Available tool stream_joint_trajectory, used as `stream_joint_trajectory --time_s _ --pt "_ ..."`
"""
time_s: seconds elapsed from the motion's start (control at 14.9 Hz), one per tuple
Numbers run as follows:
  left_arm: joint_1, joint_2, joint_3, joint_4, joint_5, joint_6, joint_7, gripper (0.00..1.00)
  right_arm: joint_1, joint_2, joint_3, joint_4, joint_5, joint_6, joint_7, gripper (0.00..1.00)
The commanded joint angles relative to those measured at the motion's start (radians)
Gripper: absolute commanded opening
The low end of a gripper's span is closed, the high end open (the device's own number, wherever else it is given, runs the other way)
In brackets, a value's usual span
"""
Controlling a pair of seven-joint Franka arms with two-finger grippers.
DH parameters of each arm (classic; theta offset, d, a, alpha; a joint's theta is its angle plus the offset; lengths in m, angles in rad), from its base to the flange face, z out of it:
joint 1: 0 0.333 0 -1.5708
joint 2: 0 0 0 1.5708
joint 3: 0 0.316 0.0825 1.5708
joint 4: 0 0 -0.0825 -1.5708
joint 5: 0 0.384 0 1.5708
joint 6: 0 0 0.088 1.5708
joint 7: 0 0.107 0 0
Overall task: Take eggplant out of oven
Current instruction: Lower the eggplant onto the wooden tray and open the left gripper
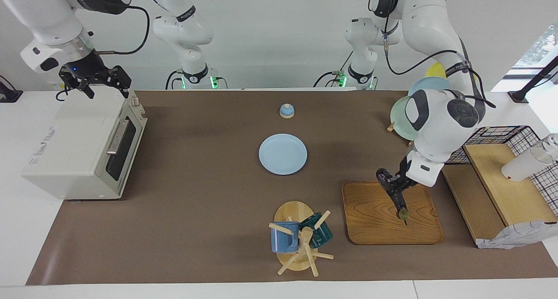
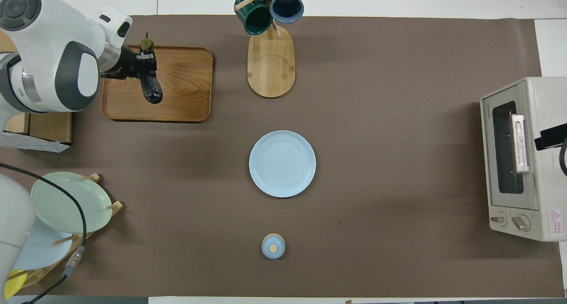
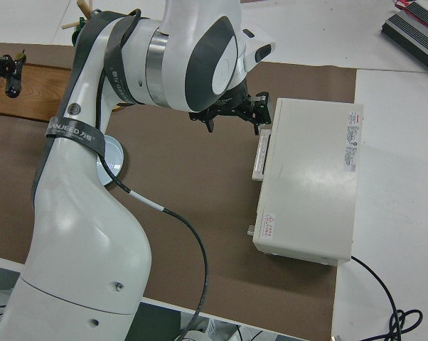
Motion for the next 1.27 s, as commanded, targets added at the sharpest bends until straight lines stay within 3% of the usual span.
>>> stream_joint_trajectory --time_s 0.0,0.2,0.4,0.47,0.54,0.94,1.21 --pt "0.044 0.139 -0.010 0.151 0.042 0.048 0.118 0.00 0.142 0.011 -0.161 0.016 0.025 0.013 0.005 1.00" --pt "0.056 0.130 -0.010 0.075 0.047 0.166 0.208 0.00 0.168 0.006 -0.202 0.015 0.020 0.015 0.020 1.00" --pt "0.061 0.119 -0.010 0.042 0.044 0.179 0.209 0.00 0.191 0.006 -0.213 0.012 0.022 0.023 0.059 1.00" --pt "0.061 0.116 -0.008 0.035 0.044 0.179 0.209 0.66 0.191 0.011 -0.214 0.013 0.019 0.044 0.073 1.00" --pt "0.064 0.109 -0.010 0.024 0.042 0.174 0.209 1.00 0.191 0.015 -0.214 0.013 0.011 0.075 0.077 1.00" --pt "0.085 0.070 -0.008 0.025 0.022 0.104 0.196 1.00 0.190 0.044 -0.219 0.044 0.025 0.043 0.091 1.00" --pt "0.092 -0.070 0.007 0.021 0.011 -0.045 0.153 1.00 0.179 0.037 -0.217 0.041 0.022 0.034 0.091 1.00"
